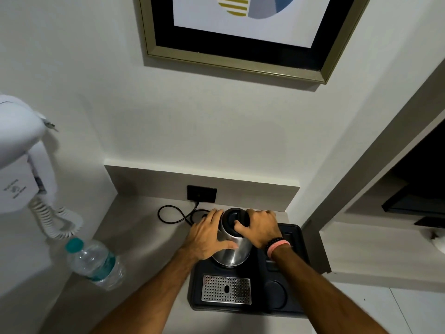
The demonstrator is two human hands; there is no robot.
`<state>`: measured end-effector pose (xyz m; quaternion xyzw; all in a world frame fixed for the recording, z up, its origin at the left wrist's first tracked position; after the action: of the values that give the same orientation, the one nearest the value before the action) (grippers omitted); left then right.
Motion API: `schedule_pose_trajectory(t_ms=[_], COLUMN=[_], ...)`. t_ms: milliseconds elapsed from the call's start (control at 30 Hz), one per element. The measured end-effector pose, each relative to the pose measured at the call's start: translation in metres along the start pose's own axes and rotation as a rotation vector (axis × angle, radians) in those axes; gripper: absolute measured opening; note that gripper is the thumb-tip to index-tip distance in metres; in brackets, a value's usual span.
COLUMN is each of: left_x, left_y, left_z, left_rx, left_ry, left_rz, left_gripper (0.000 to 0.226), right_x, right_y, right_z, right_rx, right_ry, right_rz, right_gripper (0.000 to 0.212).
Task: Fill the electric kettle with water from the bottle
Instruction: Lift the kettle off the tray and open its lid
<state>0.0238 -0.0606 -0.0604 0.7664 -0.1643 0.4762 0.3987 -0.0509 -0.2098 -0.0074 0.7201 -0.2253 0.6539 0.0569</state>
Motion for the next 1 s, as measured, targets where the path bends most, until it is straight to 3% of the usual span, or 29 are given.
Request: schedule_pose_trajectory(t_ms=[200, 333, 467, 633, 1000], left_x=[-0.006, -0.011, -0.016, -0.009, 0.037], left_y=[-0.003, -0.008, -0.003, -0.001, -0.069], left_z=[-0.004, -0.006, -0.007, -0.013, -0.057], left_rx=[0.028, 0.134, 0.193, 0.174, 0.259], left_ry=[-0.006, 0.002, 0.056, 0.098, 0.279], left_rz=[-0.217, -0.418, -0.576, -0.629, -0.652], left_gripper=[0.127, 0.141, 0.126, 0.117, 0.120], right_x=[0.001, -0.014, -0.017, -0.011, -0.003], right_y=[0.021, 0.042, 0.049, 0.046, -0.039], right_z=[-0.010, -0.025, -0.030, -0.031, 0.002], right_rx=[0.022, -0.035, -0.124, -0.098, 0.143], right_ry=[-0.007, -0.029, -0.013, -0.060, -0.113], right_rz=[0.422, 0.746, 0.839, 0.861, 0.847], right_gripper=[0.054, 0.051, 0.045, 0.036, 0.044])
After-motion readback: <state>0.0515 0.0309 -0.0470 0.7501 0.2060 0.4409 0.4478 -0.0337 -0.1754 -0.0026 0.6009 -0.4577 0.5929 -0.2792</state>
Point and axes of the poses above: each hand's wrist, its own z-axis towards the middle knuckle, its own x-axis out of the back of the hand, y = z × x, the point moved 7 cm from there along z, towards the middle knuckle, and after that the axes turned 9 degrees about -y, right-handed, at the moved point
